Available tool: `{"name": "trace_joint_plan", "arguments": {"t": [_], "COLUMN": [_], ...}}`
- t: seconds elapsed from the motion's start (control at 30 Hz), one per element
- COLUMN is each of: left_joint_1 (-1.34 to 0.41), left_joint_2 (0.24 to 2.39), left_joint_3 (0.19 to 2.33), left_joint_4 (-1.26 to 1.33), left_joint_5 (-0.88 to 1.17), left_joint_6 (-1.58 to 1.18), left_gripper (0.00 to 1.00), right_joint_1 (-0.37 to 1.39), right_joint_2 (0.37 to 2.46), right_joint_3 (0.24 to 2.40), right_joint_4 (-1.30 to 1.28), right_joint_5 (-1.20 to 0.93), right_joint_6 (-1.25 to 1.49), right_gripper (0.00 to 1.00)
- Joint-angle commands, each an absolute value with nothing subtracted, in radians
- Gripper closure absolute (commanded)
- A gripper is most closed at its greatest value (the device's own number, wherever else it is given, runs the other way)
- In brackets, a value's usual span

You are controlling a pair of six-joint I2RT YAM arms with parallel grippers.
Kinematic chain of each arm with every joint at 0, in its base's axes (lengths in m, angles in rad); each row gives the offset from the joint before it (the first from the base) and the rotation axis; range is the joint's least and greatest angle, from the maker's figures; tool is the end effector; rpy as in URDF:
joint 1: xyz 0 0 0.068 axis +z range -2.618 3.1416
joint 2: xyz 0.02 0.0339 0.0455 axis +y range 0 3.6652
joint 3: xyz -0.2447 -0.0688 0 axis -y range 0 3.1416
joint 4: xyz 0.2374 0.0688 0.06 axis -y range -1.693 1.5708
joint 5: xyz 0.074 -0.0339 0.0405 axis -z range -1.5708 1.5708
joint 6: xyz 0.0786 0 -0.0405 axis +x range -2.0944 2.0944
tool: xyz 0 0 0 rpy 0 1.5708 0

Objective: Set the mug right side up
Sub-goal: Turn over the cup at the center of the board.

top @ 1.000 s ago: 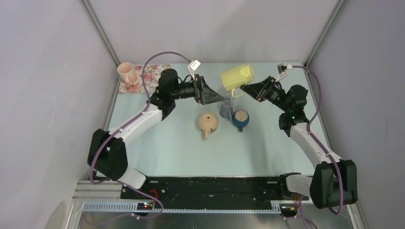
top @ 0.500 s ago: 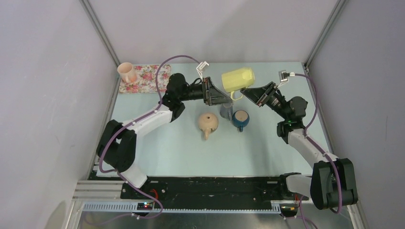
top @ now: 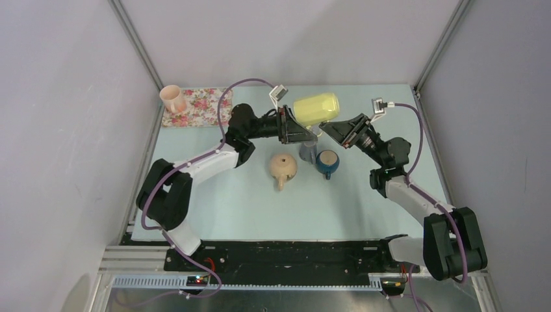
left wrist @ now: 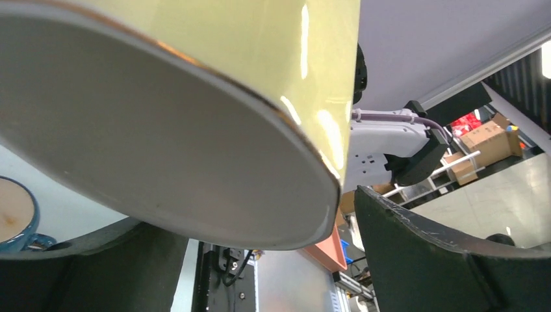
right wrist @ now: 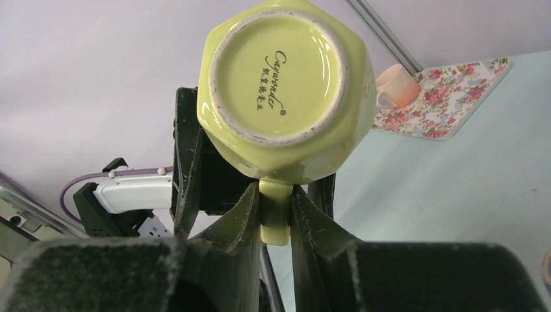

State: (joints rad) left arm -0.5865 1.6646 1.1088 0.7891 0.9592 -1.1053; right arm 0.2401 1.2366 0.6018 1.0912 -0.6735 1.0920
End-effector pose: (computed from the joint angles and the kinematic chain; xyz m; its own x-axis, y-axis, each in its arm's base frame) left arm 0.2910 -0.2706 0.3104 -0.7904 -0.0908 -0.6058 0.6125 -0.0976 -0.7844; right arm 0.2681 0.1161 0.3119 -0.4504 0.6040 -0.6575 -0.7161 0.1954 0.6701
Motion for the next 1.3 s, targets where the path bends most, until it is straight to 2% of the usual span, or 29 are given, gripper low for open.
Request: {"name": "trace_joint_plan", "arguments": {"t": [0.0, 0.17, 0.4, 0.6, 0.77, 0.83, 1.13, 1.27], "left_joint_1": [-0.601, -0.601, -0.601, -0.6, -0.601, -0.601, -0.595, -0.588], "left_joint_2": [1.668, 1.674, 1.658, 1.648, 1.648, 1.648, 1.647, 1.648], "left_joint_3": [1.102, 1.088, 1.072, 1.059, 1.046, 1.043, 1.042, 1.038], "left_joint_4": [0.994, 1.176, 1.23, 1.253, 1.279, 1.282, 1.285, 1.287], "left_joint_5": [0.993, 0.992, 0.981, 0.969, 0.952, 0.949, 0.948, 0.942], "left_joint_6": [-1.214, -1.328, -1.353, -1.354, -1.348, -1.344, -1.341, -1.338], "left_gripper": [0.07, 0.17, 0.29, 0.33, 0.29, 0.32, 0.63, 0.82], "right_joint_1": [0.265, 0.27, 0.3, 0.347, 0.384, 0.393, 0.397, 0.394], "right_joint_2": [1.255, 1.282, 1.295, 1.323, 1.327, 1.332, 1.335, 1.335], "right_joint_3": [0.604, 0.596, 0.579, 0.576, 0.568, 0.568, 0.558, 0.558], "right_joint_4": [1.241, 1.242, 1.23, 1.237, 1.215, 1.216, 1.205, 1.199], "right_joint_5": [-0.662, -0.657, -0.635, -0.626, -0.598, -0.593, -0.574, -0.573], "right_joint_6": [1.05, 1.027, 0.996, 0.983, 0.987, 0.99, 0.997, 0.993], "right_gripper": [1.0, 1.0, 1.0, 1.0, 1.0, 1.0, 1.0, 1.0]}}
